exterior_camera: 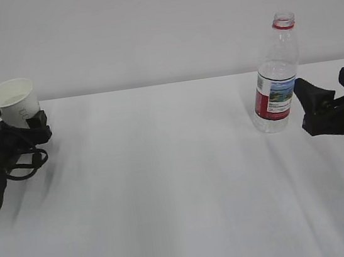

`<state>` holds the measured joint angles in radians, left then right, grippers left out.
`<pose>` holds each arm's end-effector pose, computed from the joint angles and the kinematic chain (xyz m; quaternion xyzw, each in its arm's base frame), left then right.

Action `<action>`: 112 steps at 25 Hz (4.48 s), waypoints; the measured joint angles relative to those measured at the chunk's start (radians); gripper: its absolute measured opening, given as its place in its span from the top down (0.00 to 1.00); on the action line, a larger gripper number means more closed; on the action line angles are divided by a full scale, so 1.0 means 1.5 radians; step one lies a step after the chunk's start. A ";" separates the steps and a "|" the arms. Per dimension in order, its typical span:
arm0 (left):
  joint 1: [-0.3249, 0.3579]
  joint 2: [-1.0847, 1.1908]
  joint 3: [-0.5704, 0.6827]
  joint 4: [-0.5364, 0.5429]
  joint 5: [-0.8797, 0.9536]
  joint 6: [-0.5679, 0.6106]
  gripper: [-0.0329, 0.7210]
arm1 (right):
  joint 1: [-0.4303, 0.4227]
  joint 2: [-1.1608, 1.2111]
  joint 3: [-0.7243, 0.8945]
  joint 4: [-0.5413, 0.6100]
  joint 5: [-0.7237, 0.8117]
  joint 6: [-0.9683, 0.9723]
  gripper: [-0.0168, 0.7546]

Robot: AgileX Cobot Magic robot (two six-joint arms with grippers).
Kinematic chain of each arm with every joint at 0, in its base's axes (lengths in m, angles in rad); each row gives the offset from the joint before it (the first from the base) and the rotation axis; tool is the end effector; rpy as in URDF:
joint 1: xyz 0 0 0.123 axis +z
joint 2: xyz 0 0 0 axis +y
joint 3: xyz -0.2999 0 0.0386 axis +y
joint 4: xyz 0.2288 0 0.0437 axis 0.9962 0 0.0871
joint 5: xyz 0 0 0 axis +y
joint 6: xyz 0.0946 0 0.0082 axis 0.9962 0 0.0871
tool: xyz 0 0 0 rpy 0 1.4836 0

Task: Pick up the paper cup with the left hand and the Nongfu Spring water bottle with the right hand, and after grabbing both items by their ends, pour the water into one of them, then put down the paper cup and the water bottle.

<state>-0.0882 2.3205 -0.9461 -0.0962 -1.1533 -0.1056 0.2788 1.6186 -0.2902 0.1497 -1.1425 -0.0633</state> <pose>0.4130 -0.0282 0.0875 -0.0501 0.7516 -0.0434 0.6563 0.2379 0.0547 0.1994 -0.0581 0.7400 0.0426 0.6688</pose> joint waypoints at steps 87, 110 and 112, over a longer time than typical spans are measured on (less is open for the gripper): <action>0.000 -1.143 0.284 0.118 0.709 0.000 0.19 | 0.000 -0.663 0.003 0.037 0.679 -0.117 0.21; 0.000 -1.352 0.284 0.101 1.127 0.000 0.19 | 0.000 -0.841 -0.061 -0.084 1.023 -0.051 0.21; 0.000 -1.372 0.284 0.100 1.150 0.000 0.19 | 0.000 -0.846 -0.081 -0.145 1.074 0.016 0.21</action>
<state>-0.0882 0.2628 -0.5197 0.0538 0.5724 -0.1056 0.2788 0.3493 -0.4113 -0.0674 0.4690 -0.0391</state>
